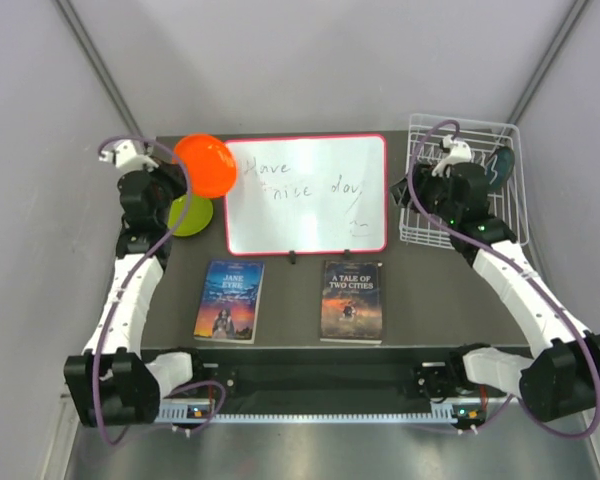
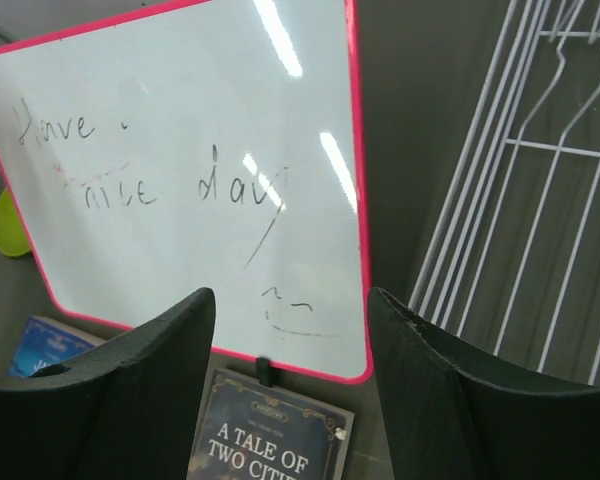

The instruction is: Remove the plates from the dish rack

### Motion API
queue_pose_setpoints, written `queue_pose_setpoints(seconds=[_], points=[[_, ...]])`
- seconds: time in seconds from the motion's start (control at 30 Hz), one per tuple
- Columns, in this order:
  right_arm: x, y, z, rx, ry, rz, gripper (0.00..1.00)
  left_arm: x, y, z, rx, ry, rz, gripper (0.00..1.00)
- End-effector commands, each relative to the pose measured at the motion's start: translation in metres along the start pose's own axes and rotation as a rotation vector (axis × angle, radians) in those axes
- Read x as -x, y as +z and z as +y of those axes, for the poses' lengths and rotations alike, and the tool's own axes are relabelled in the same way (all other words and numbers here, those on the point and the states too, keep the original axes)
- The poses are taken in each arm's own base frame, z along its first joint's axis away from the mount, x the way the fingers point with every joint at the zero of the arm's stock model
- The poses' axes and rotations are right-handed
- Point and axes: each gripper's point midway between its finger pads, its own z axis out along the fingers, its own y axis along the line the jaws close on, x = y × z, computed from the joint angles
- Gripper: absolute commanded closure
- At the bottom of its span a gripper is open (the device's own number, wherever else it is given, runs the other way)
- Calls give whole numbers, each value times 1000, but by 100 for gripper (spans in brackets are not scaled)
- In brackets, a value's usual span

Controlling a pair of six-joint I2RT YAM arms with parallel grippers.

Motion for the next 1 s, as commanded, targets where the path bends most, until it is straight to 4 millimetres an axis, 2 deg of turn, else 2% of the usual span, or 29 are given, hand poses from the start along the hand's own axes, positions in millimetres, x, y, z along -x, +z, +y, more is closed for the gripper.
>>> queue_pose_setpoints(seconds=[0.0, 0.13, 0.2, 0.3, 0.37, 0.5, 0.77, 0.97], points=[[34, -13, -2, 11, -24, -82, 37, 27, -8, 60, 199, -28, -97, 100], [27, -12, -7, 10, -17, -64, 37, 26, -7, 99, 294, -58, -104, 100], [26, -12, -10, 6, -16, -62, 37, 16, -4, 119, 343, -69, -89, 100], [22, -10, -16, -9, -16, -52, 37, -2, 0, 143, 401, -88, -70, 100], [22, -8, -17, -2, -17, -52, 36, -25, 6, 157, 425, -107, -29, 100], [19, -2, -22, -4, -11, -36, 36, -54, 19, 170, 427, -165, 5, 100], [11, 2, -29, -16, -1, -13, 35, -74, 35, 200, 469, -182, -3, 100], [5, 6, -37, -32, 6, 6, 35, -86, 39, 217, 504, -187, -5, 100]])
